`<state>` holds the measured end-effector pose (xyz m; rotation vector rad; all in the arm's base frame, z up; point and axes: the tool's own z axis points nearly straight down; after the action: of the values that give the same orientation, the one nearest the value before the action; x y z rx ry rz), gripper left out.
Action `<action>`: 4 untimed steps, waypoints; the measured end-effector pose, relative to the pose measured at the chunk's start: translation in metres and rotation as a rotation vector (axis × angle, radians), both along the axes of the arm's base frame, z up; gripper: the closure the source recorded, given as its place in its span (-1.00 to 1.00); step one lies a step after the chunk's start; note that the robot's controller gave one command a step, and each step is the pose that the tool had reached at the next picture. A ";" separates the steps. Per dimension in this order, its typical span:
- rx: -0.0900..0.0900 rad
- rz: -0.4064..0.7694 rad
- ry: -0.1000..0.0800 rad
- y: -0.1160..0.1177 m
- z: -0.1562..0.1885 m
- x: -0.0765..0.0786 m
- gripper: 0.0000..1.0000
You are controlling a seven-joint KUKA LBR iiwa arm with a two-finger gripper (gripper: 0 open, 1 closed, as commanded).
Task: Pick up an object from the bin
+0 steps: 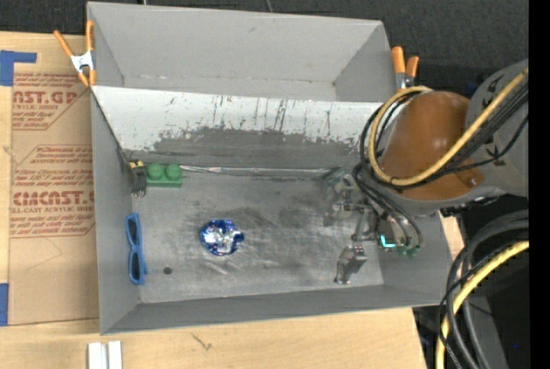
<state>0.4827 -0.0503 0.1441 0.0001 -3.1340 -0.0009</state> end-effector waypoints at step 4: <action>0.004 0.072 -0.018 0.178 -0.068 0.044 1.00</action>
Offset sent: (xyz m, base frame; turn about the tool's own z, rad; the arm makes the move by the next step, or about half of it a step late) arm 0.0288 0.0698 -0.0741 0.0545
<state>0.5270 0.1279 0.0760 0.1140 -3.1495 -0.0075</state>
